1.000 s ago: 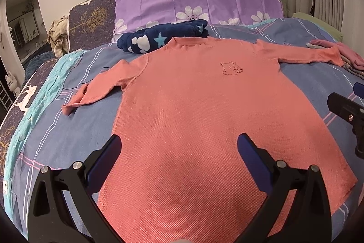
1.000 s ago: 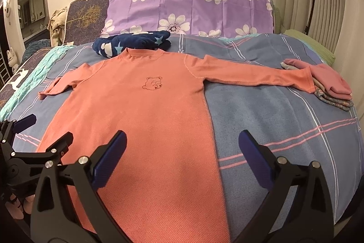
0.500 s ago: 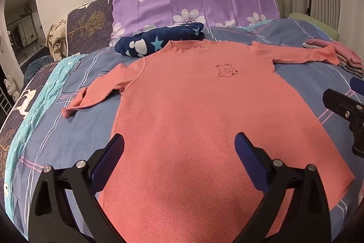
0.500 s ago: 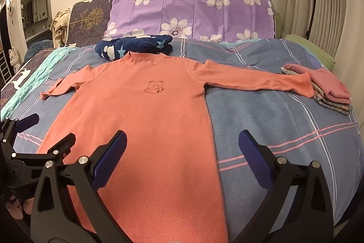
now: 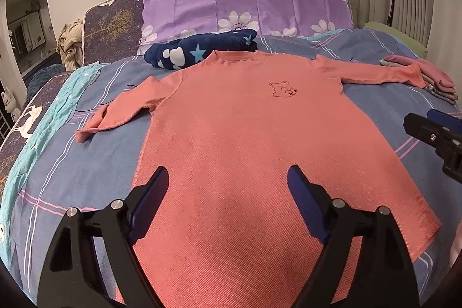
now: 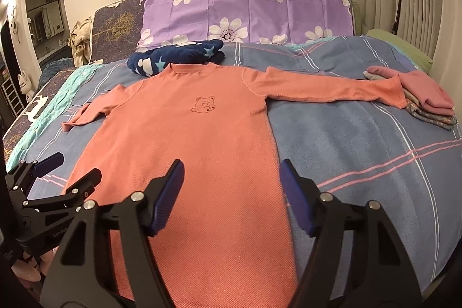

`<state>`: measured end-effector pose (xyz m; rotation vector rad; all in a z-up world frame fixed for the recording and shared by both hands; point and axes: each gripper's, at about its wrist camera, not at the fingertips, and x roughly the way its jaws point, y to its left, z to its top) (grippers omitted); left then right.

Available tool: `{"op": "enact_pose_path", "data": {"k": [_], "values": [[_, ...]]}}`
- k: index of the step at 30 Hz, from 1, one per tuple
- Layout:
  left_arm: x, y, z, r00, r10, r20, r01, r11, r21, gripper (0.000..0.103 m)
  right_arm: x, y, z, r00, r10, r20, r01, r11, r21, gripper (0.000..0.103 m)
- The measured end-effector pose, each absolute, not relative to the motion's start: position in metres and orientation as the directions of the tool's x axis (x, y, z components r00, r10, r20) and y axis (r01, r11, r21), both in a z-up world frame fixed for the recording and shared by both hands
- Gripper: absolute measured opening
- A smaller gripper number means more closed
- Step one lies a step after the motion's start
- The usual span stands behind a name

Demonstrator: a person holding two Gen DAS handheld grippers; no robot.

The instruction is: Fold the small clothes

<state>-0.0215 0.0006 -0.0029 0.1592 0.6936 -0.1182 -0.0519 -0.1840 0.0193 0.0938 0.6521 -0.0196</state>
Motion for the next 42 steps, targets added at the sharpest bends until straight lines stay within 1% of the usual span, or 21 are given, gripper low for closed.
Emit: {"op": "enact_pose_path", "data": {"k": [3, 6, 14, 16, 17, 20, 22, 27, 29, 32, 35, 36, 37, 39, 42], "values": [[-0.022, 0.000, -0.003, 0.764, -0.058, -0.643, 0.162, 0.981, 0.105, 0.084, -0.054, -0.182, 0.021, 0.799, 0.008, -0.601, 0.045, 0.996, 0.072, 0.070], [-0.025, -0.001, -0.002, 0.767, -0.068, -0.638, 0.174, 0.979, 0.106, 0.080, -0.056, -0.182, 0.023, 0.802, 0.004, -0.598, 0.047, 0.996, 0.069, 0.070], [-0.027, -0.001, -0.002, 0.757, -0.086, -0.647, 0.193, 0.977, 0.096, 0.080, -0.057, -0.177, 0.025, 0.810, 0.013, -0.586, 0.022, 0.998, 0.052, 0.070], [-0.025, 0.002, -0.003, 0.751, -0.102, -0.653, 0.192, 0.979, 0.068, 0.079, -0.056, -0.175, 0.026, 0.814, 0.013, -0.581, 0.019, 0.999, 0.049, 0.067], [-0.024, 0.003, -0.004, 0.749, -0.105, -0.655, 0.191, 0.980, 0.062, 0.078, -0.056, -0.176, 0.026, 0.816, 0.011, -0.578, 0.022, 0.999, 0.050, 0.064], [-0.022, 0.003, -0.005, 0.752, -0.082, -0.653, 0.184, 0.979, 0.089, 0.075, -0.054, -0.178, 0.026, 0.818, 0.024, -0.574, 0.021, 0.997, 0.071, 0.058], [-0.019, 0.004, -0.006, 0.753, -0.071, -0.654, 0.179, 0.979, 0.099, 0.075, -0.051, -0.178, 0.025, 0.814, 0.027, -0.580, 0.019, 0.997, 0.073, 0.057], [-0.006, 0.020, -0.006, 0.748, -0.083, -0.659, 0.163, 0.985, 0.061, 0.074, -0.045, -0.176, 0.021, 0.806, 0.030, -0.591, 0.011, 0.998, 0.065, 0.057], [0.002, 0.034, -0.004, 0.760, -0.062, -0.647, 0.135, 0.989, 0.063, 0.074, -0.040, -0.176, 0.019, 0.799, 0.029, -0.601, 0.007, 0.998, 0.057, 0.060], [0.026, 0.070, -0.002, 0.773, 0.052, -0.632, 0.021, 0.994, 0.108, 0.074, -0.033, -0.177, 0.015, 0.790, 0.019, -0.613, 0.005, 0.999, 0.036, 0.063], [0.065, 0.124, -0.004, 0.733, 0.165, -0.660, -0.120, 0.986, 0.114, 0.073, -0.025, -0.178, 0.009, 0.778, 0.005, -0.628, 0.012, 1.000, 0.023, 0.066], [0.081, 0.147, -0.005, 0.713, 0.190, -0.675, -0.166, 0.981, 0.101, 0.070, -0.022, -0.178, 0.007, 0.772, 0.003, -0.635, 0.014, 1.000, 0.022, 0.066], [0.096, 0.165, -0.006, 0.697, 0.205, -0.687, -0.202, 0.976, 0.087, 0.067, -0.018, -0.179, 0.004, 0.765, 0.000, -0.644, 0.016, 1.000, 0.019, 0.067], [0.126, 0.196, -0.008, 0.669, 0.228, -0.708, -0.246, 0.966, 0.078, 0.066, -0.009, -0.179, -0.002, 0.752, -0.010, -0.659, 0.022, 1.000, 0.010, 0.067], [0.170, 0.222, -0.015, 0.638, 0.250, -0.729, -0.261, 0.960, 0.101, 0.065, 0.003, -0.180, -0.008, 0.737, -0.014, -0.675, 0.030, 0.999, 0.012, 0.068]]}}
